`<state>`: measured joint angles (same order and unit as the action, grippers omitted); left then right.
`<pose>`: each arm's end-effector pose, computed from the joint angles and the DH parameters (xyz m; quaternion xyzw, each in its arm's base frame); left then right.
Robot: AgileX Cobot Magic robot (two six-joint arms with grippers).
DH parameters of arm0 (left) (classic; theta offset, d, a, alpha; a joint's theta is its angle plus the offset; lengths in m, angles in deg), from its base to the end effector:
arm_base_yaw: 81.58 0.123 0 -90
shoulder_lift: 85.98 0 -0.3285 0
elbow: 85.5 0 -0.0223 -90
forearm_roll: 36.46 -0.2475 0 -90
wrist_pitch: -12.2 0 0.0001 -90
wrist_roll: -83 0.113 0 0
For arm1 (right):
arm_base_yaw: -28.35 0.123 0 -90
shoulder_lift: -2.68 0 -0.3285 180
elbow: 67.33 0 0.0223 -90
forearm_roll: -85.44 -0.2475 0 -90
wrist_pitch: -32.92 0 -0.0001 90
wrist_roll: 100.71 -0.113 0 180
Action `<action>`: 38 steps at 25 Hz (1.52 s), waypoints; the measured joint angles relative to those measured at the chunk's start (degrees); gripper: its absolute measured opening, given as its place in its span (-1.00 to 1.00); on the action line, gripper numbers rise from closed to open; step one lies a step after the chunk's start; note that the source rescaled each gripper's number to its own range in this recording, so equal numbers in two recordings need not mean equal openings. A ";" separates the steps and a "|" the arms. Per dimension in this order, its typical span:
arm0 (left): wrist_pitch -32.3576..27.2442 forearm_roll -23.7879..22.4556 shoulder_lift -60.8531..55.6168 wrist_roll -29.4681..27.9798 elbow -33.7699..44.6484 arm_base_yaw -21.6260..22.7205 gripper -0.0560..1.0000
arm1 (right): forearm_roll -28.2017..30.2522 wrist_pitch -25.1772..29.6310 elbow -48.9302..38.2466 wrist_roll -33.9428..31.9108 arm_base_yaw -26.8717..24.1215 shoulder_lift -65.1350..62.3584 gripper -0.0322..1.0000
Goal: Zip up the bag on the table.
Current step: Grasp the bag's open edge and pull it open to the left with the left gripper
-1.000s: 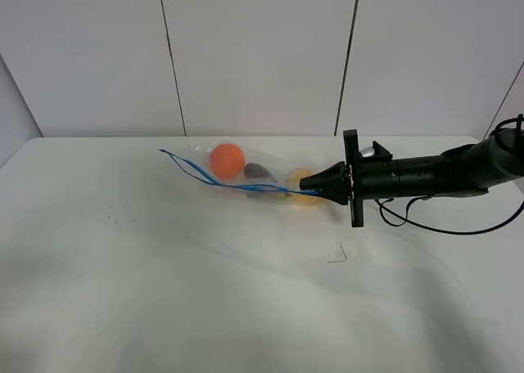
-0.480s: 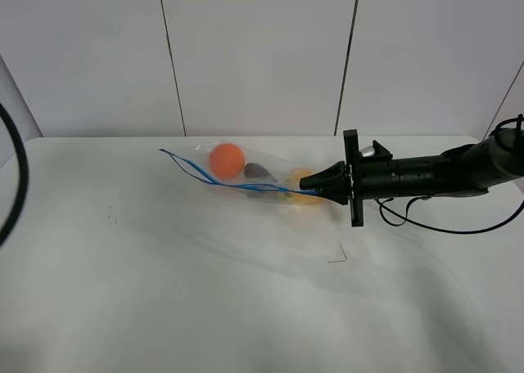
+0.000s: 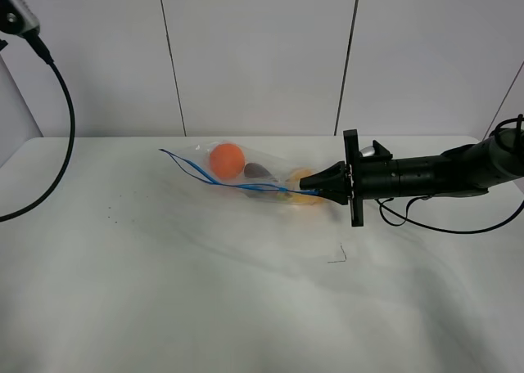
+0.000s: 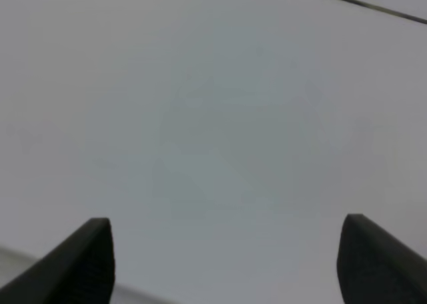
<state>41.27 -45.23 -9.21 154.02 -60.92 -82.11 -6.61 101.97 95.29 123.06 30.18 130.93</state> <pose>0.2793 -0.0109 0.4496 0.4001 0.4365 0.4909 0.6391 0.3838 0.1178 0.1581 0.1542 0.7838 0.6015 0.0089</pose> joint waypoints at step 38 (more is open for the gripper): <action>16.36 -11.46 36.76 -11.54 7.87 -37.55 0.93 | 0.00 0.00 0.00 -0.05 0.00 0.00 -0.94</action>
<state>57.63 -56.69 27.55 142.48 -53.05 -119.66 -6.61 101.97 95.29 123.01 30.18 130.93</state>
